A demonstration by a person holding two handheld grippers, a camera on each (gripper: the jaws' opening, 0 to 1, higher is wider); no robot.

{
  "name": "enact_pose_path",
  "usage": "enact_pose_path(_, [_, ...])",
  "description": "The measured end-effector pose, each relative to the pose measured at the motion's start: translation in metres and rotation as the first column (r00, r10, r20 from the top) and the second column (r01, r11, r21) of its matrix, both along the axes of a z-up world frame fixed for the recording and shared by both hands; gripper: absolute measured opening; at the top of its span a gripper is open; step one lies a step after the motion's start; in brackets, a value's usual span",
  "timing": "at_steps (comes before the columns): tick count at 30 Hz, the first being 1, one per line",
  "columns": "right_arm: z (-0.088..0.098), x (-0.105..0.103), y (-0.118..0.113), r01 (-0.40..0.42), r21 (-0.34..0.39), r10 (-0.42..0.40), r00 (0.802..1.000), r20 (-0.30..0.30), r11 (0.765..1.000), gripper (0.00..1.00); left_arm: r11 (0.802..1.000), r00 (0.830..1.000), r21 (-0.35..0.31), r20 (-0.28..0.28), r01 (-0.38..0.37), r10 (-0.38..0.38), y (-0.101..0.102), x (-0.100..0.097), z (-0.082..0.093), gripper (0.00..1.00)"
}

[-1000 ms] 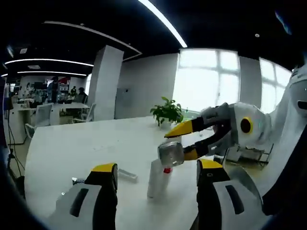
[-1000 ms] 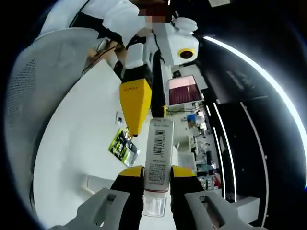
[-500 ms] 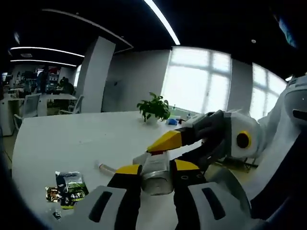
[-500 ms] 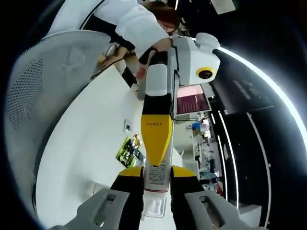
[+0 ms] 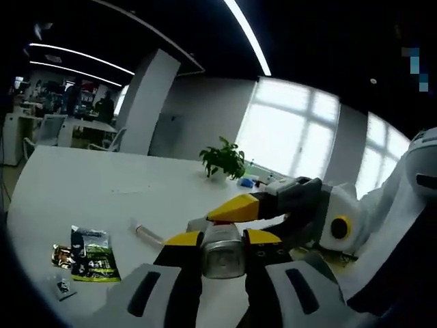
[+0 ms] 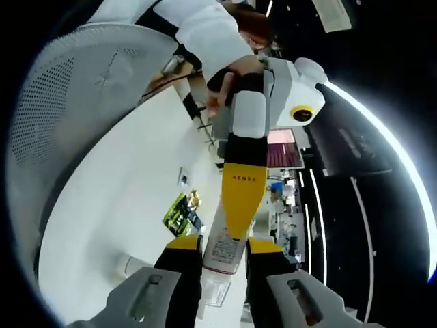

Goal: Arrange the skincare products in the storage area until every visible bottle or jar stands upright without overlapping.

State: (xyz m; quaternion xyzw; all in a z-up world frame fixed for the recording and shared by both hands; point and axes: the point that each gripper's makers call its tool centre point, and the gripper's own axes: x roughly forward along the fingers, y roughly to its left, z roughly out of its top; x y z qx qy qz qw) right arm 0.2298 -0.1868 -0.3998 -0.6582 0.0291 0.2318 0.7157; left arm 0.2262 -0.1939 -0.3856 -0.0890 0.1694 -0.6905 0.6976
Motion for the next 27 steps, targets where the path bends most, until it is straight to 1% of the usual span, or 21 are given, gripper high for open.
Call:
enact_pose_path(6, [-0.003,-0.003,0.001,-0.012,0.030,0.013,1.000,-0.002,0.999,0.20,1.000,0.999,-0.006,-0.052,0.001,-0.002,0.002,0.000,-0.001,0.18])
enact_pose_path(8, [-0.002,-0.002,-0.001,-0.001,0.035,0.001,1.000,0.006,0.999,0.26,1.000,0.998,-0.010,-0.058,-0.003,0.003,0.002,0.001,-0.001,0.18])
enact_pose_path(9, [0.000,-0.002,-0.004,0.013,0.051,-0.013,1.000,0.013,0.999,0.30,1.000,0.998,-0.010,-0.060,-0.008,0.007,0.002,0.002,-0.001,0.18])
enact_pose_path(10, [0.001,-0.002,-0.005,0.019,0.067,-0.020,1.000,0.007,0.998,0.32,1.000,0.998,-0.010,-0.062,-0.010,0.009,0.002,0.002,-0.001,0.18])
enact_pose_path(11, [0.000,-0.003,-0.006,0.029,0.096,-0.028,1.000,-0.004,0.995,0.31,1.000,0.998,-0.011,-0.067,-0.012,0.011,0.003,0.002,-0.001,0.18])
enact_pose_path(13, [-0.001,-0.003,-0.006,0.038,0.121,-0.036,0.999,-0.013,0.992,0.27,1.000,0.996,-0.023,-0.085,-0.012,0.010,0.003,0.002,0.000,0.18])
enact_pose_path(15, [-0.004,-0.005,-0.005,0.046,0.151,-0.041,0.999,-0.034,0.987,0.30,1.000,0.996,-0.028,-0.091,-0.014,0.011,0.003,0.002,0.001,0.18])
enact_pose_path(16, [-0.006,-0.007,-0.004,0.057,0.190,-0.046,0.997,-0.059,0.980,0.30,1.000,0.996,-0.026,-0.087,-0.017,0.015,0.003,0.003,0.001,0.18])
enact_pose_path(19, [-0.008,-0.007,-0.008,0.083,0.237,-0.067,0.995,-0.074,0.968,0.32,1.000,0.996,-0.018,-0.083,-0.020,0.019,0.003,0.003,0.000,0.18])
enact_pose_path(20, [-0.008,-0.007,-0.011,0.101,0.260,-0.082,0.993,-0.084,0.960,0.33,1.000,0.996,-0.019,-0.085,-0.022,0.021,0.004,0.004,0.000,0.18])
enact_pose_path(21, [-0.007,-0.007,-0.014,0.116,0.284,-0.094,0.992,-0.090,0.952,0.34,1.000,0.996,-0.019,-0.086,-0.024,0.023,0.005,0.004,0.000,0.18])
enact_pose_path(23, [-0.007,-0.008,-0.022,0.165,0.367,-0.124,0.983,-0.132,0.915,0.35,0.999,0.996,-0.015,-0.087,-0.030,0.029,0.006,0.005,-0.001,0.18])
enact_pose_path(24, [-0.006,-0.009,-0.027,0.195,0.417,-0.143,0.978,-0.152,0.888,0.36,0.999,0.996,-0.012,-0.086,-0.033,0.032,0.007,0.005,-0.001,0.18])
enact_pose_path(26, [-0.004,-0.011,-0.032,0.231,0.482,-0.159,0.969,-0.187,0.845,0.36,0.999,0.995,-0.008,-0.090,-0.041,0.040,0.008,0.008,-0.003,0.18])
enact_pose_path(27, [-0.005,-0.013,-0.036,0.275,0.548,-0.169,0.957,-0.236,0.790,0.36,0.999,0.995,-0.009,-0.092,-0.044,0.043,0.009,0.006,-0.002,0.18])
